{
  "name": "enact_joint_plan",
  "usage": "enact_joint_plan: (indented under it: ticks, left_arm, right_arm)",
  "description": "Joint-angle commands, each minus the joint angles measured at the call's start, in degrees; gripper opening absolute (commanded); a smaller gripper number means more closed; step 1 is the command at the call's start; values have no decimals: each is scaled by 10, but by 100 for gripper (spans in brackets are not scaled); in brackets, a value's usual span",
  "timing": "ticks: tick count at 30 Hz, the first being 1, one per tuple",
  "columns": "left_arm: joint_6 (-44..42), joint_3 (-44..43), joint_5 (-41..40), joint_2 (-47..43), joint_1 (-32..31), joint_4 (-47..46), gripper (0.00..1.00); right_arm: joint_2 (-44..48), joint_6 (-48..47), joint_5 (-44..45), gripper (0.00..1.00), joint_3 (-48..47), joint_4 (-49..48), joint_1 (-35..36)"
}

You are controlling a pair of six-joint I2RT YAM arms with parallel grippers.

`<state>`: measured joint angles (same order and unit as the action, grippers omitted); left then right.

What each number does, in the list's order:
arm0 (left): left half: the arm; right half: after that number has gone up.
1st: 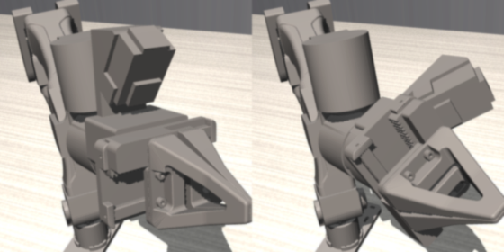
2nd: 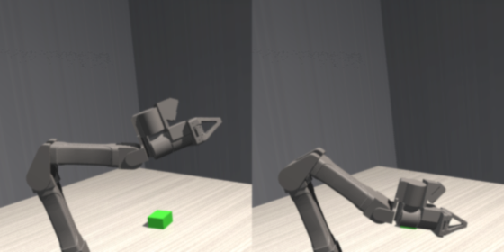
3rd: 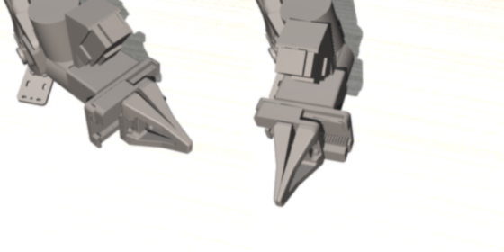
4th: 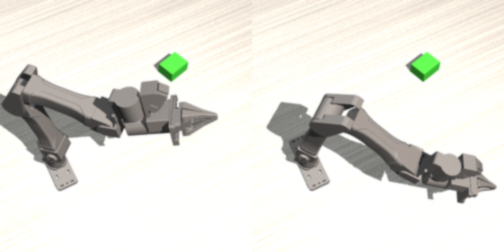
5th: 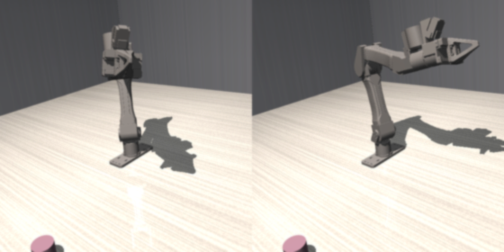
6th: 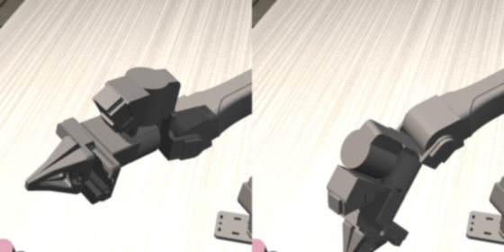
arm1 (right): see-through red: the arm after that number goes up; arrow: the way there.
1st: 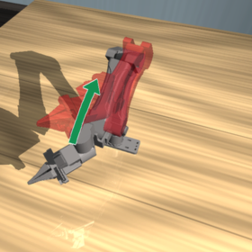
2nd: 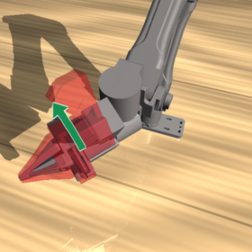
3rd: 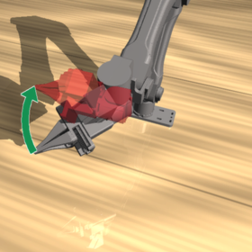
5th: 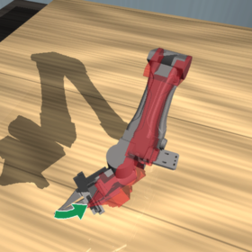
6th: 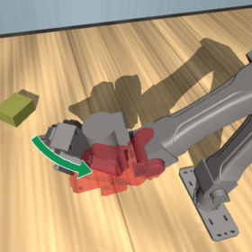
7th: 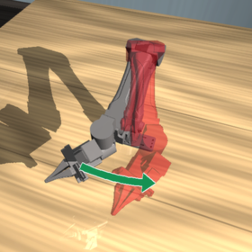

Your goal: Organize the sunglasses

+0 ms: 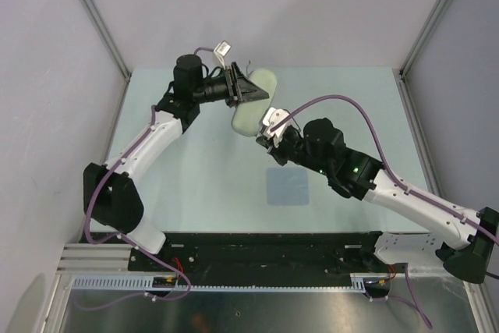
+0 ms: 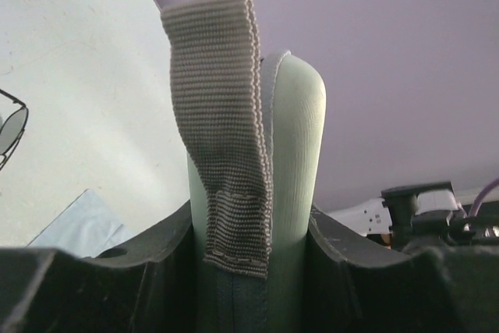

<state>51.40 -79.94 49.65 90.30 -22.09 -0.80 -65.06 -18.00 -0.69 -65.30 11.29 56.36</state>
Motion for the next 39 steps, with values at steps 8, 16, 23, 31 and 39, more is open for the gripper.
enact_joint_plan:
  ticks: [8, 16, 23, 31, 39]
  left_arm:
    - [29, 41, -200, -60, -9, -72, 45]
    - [23, 65, -257, -82, -29, -73, 44]
    - [13, 73, -276, -87, -36, -73, 45]
    - [-8, 83, -299, -99, -52, -73, 45]
    - [-21, 93, -315, -104, -57, -73, 45]
  right_arm:
    - [-43, 130, -33, 0, 18, -162, 42]
    - [-65, 165, 30, 0, 23, -213, 47]
    - [-85, 191, 32, 0, 23, -253, 45]
    - [-96, 219, 63, 0, 22, -300, 38]
    - [-106, 255, 77, 0, 18, -326, 30]
